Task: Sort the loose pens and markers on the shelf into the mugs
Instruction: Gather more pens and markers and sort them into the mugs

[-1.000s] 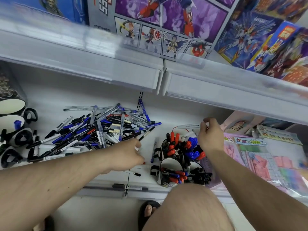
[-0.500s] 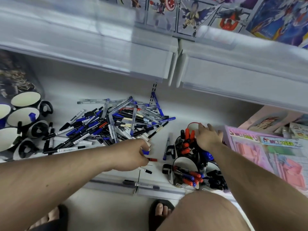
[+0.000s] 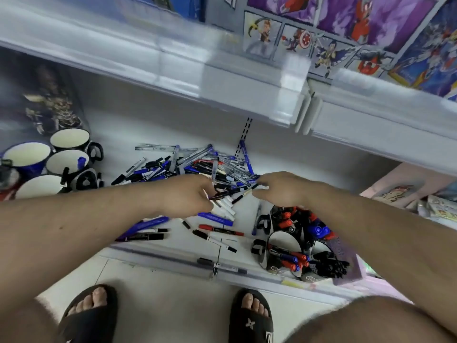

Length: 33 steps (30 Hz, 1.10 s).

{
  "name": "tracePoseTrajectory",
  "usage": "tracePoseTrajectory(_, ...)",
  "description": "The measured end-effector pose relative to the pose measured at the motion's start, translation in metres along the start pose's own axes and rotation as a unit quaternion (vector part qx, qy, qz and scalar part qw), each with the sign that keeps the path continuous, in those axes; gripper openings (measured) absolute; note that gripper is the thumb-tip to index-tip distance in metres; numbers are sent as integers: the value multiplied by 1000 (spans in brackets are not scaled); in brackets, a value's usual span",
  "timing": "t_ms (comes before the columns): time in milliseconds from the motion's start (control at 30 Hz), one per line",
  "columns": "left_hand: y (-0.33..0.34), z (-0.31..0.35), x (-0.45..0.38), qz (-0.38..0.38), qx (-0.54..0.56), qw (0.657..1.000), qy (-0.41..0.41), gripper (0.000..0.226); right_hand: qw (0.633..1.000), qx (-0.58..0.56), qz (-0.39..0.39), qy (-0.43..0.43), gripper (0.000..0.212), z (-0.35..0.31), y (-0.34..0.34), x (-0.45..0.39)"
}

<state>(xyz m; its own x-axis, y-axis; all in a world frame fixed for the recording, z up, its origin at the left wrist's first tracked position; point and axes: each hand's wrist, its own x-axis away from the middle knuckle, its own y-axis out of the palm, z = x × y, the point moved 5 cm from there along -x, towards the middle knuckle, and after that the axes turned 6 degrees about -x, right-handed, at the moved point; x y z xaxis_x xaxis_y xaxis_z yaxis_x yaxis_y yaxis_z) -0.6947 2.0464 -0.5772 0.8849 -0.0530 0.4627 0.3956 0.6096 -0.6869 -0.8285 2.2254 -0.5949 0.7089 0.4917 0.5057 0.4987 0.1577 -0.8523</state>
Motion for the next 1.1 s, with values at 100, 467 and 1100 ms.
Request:
tracePoseTrajectory(100, -2, -13, 13, 2, -45, 999, 8, 33, 999, 30, -35, -6, 41, -31, 31, -20)
tracePoseTrajectory(467, -27, -48, 20, 5, -46, 999, 14, 28, 989, 119, -72, 57, 77, -50, 165, -71)
tracePoseTrajectory(1100, 2, -54, 1, -73, -124, 990, 14, 36, 975, 187, -46, -113, 109, -49, 191, -89)
